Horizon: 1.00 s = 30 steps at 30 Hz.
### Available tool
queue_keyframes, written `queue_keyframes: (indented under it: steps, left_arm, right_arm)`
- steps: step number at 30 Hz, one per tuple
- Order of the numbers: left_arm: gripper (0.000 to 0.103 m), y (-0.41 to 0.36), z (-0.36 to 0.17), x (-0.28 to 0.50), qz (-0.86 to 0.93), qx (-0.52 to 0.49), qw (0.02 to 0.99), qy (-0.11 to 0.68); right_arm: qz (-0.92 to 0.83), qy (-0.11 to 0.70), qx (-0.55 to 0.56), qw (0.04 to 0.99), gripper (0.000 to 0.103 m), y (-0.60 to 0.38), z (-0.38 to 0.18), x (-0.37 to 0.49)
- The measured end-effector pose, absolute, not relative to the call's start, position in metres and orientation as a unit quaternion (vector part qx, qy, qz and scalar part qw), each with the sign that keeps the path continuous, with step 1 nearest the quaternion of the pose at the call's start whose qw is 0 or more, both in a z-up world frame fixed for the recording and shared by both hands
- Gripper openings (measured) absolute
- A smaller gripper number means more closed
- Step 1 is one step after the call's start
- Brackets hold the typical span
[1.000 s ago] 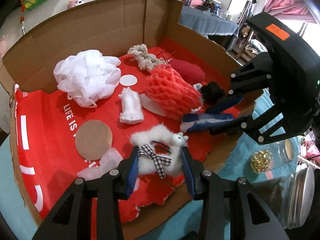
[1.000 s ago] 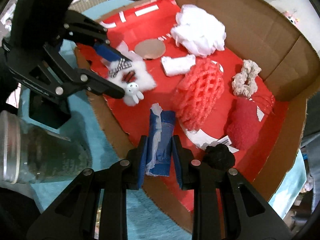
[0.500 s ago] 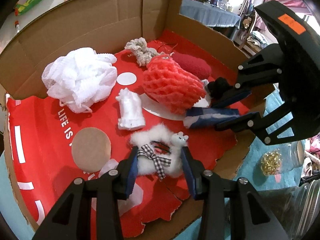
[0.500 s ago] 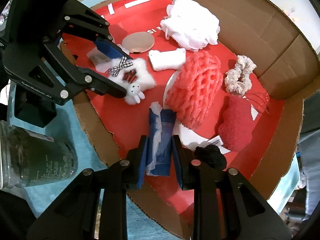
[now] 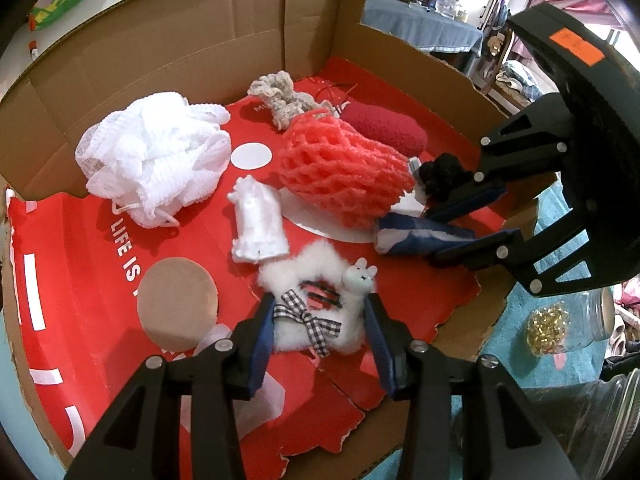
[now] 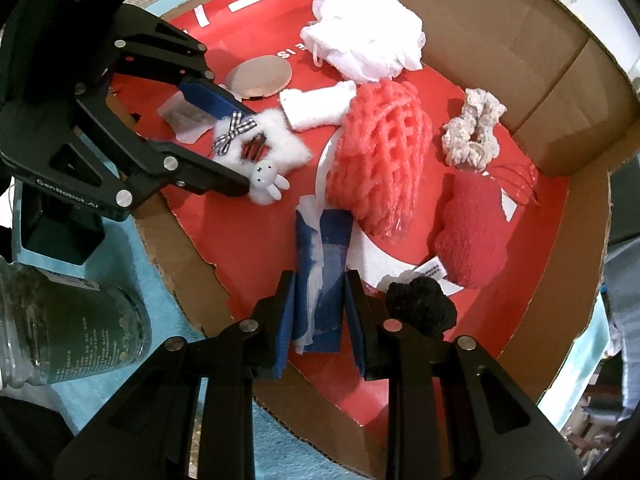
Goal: Organize soft objects
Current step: 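Lower and release the scrunchie with the left gripper while the right gripper releases the blue packet, then withdraw both open grippers up and away from the box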
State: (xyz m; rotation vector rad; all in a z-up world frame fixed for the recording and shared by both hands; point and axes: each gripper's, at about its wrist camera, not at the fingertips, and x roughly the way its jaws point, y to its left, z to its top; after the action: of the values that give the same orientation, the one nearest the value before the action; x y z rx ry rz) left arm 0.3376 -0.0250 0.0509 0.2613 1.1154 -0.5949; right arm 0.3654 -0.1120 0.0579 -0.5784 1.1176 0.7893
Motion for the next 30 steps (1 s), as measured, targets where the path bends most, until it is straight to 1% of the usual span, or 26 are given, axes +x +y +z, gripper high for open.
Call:
queue_keyframes:
  steps: [5,7,12,16,18,19,22,25,27,30]
  left_arm:
    - [0.05,-0.025,0.051,0.337,-0.277,0.12,0.801,0.516]
    - [0.053,-0.024,0.051,0.337,-0.276,0.119,0.803,0.514]
    - [0.067,-0.018,0.059,0.336,-0.275,0.107,0.812,0.503]
    - [0.07,-0.016,0.064,0.333,-0.271,0.106,0.817,0.498]
    - [0.074,-0.014,0.066,0.331,-0.27,0.107,0.819,0.494]
    - [0.074,-0.013,0.068,0.33,-0.269,0.106,0.821,0.492]
    - [0.074,-0.011,0.073,0.326,-0.271,0.097,0.823,0.49]
    - [0.075,-0.008,0.08,0.32,-0.268,0.093,0.83,0.48]
    - [0.081,-0.007,0.086,0.316,-0.263,0.09,0.835,0.475]
    - [0.086,-0.003,0.096,0.309,-0.252,0.076,0.844,0.467]
  right_arm:
    - [0.36,0.511,-0.253,0.738,0.024,-0.114,0.057,0.368]
    - [0.36,0.513,-0.248,0.739,0.024,-0.114,0.058,0.376]
    - [0.358,0.516,-0.236,0.742,0.025,-0.122,0.058,0.382]
    - [0.354,0.519,-0.23,0.743,0.025,-0.123,0.058,0.384]
    - [0.352,0.519,-0.229,0.744,0.026,-0.123,0.057,0.382]
    - [0.352,0.519,-0.226,0.745,0.03,-0.123,0.058,0.382]
    - [0.351,0.514,-0.218,0.752,0.065,-0.124,0.061,0.38]
    - [0.35,0.507,-0.21,0.759,0.065,-0.126,0.07,0.378]
    - [0.344,0.5,-0.204,0.768,0.065,-0.129,0.077,0.377]
    - [0.321,0.495,-0.196,0.783,0.065,-0.134,0.088,0.377]
